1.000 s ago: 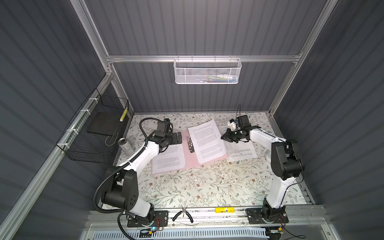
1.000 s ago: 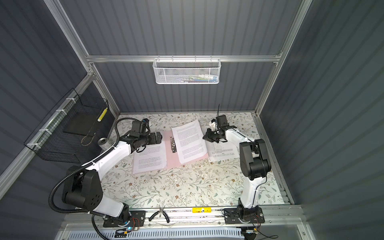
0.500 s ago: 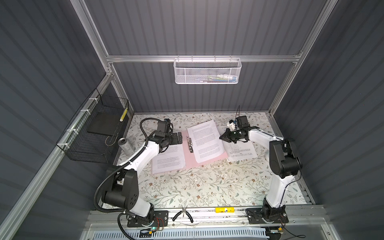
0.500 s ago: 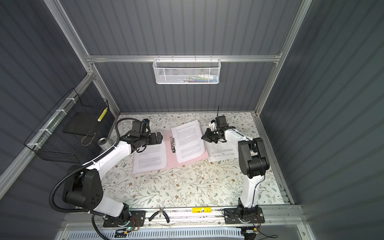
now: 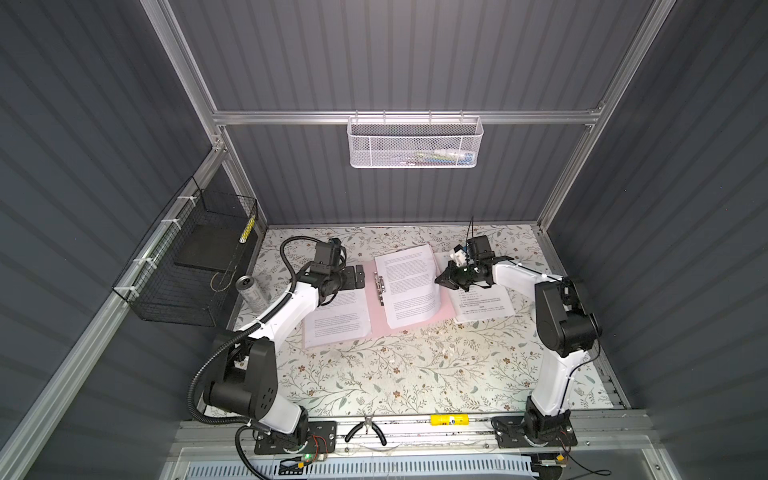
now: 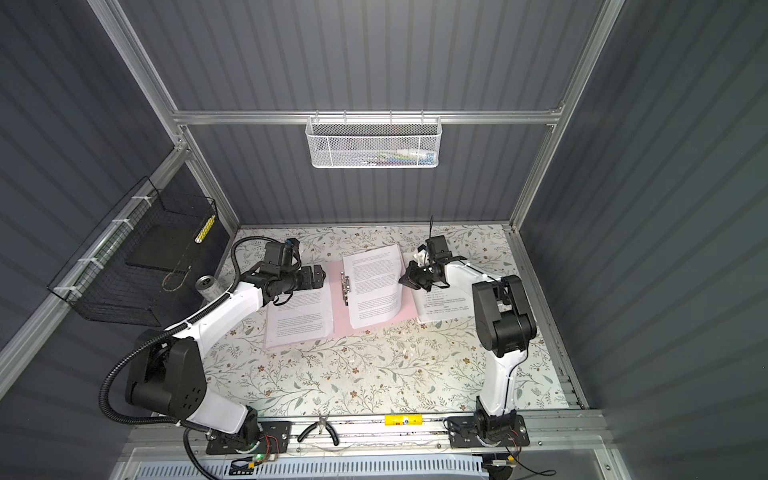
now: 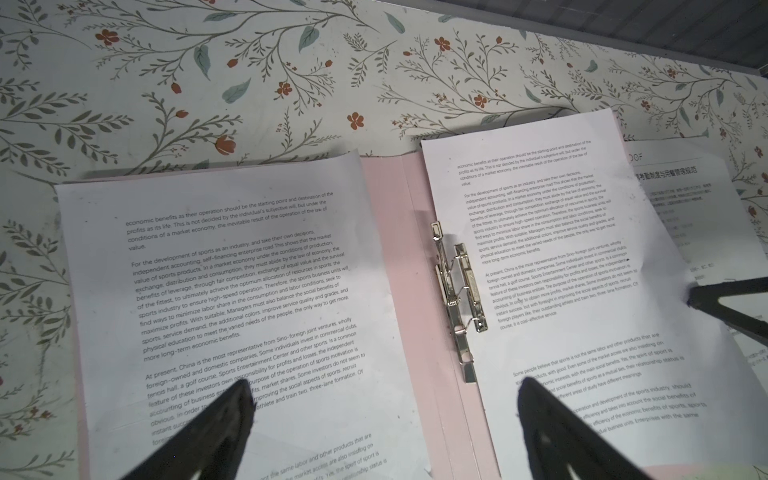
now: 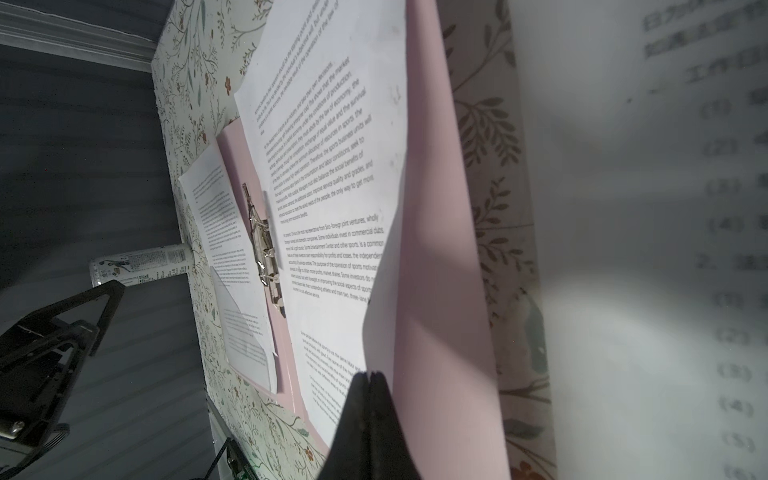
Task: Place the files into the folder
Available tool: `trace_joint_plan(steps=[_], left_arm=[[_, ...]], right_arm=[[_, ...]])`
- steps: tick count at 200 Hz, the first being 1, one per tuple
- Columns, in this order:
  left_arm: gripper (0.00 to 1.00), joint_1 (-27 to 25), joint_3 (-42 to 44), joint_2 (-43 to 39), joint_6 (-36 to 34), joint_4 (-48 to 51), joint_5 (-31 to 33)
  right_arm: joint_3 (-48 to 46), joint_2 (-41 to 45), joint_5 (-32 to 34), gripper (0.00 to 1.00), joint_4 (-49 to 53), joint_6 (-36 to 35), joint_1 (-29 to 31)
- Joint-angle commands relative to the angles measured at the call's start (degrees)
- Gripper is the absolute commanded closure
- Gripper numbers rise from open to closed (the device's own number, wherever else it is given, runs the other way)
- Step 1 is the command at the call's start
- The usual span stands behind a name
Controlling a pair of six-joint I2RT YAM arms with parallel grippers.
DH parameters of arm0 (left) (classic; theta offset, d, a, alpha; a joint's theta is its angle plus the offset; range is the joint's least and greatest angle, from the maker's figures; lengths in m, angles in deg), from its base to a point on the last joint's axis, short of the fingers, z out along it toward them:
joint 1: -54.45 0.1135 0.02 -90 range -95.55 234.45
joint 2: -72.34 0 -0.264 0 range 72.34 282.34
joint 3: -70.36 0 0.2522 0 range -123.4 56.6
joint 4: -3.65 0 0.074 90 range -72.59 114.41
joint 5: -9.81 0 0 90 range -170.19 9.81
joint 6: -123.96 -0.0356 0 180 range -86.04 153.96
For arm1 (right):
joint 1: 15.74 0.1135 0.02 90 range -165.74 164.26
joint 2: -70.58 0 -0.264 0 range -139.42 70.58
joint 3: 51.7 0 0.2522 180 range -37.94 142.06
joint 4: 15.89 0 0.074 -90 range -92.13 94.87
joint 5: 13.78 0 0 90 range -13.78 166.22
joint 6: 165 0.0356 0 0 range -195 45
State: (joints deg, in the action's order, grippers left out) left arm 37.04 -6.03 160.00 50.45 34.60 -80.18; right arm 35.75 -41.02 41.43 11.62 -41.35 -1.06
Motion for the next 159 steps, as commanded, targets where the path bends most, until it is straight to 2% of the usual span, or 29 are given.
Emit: trace_joint_plan(steps=[1, 159], left_arm=[[0.01, 0.36, 1.02, -0.2, -1.28, 0.76, -0.19], [0.01, 0.36, 1.97, -0.73, -0.87, 0.79, -0.1]], right_arm=[[-0.53, 1.68, 0.74, 1.0, 0.23, -0.26, 0.18], [2.15, 1.61, 2.64, 1.0, 5.14, -6.12, 0.0]])
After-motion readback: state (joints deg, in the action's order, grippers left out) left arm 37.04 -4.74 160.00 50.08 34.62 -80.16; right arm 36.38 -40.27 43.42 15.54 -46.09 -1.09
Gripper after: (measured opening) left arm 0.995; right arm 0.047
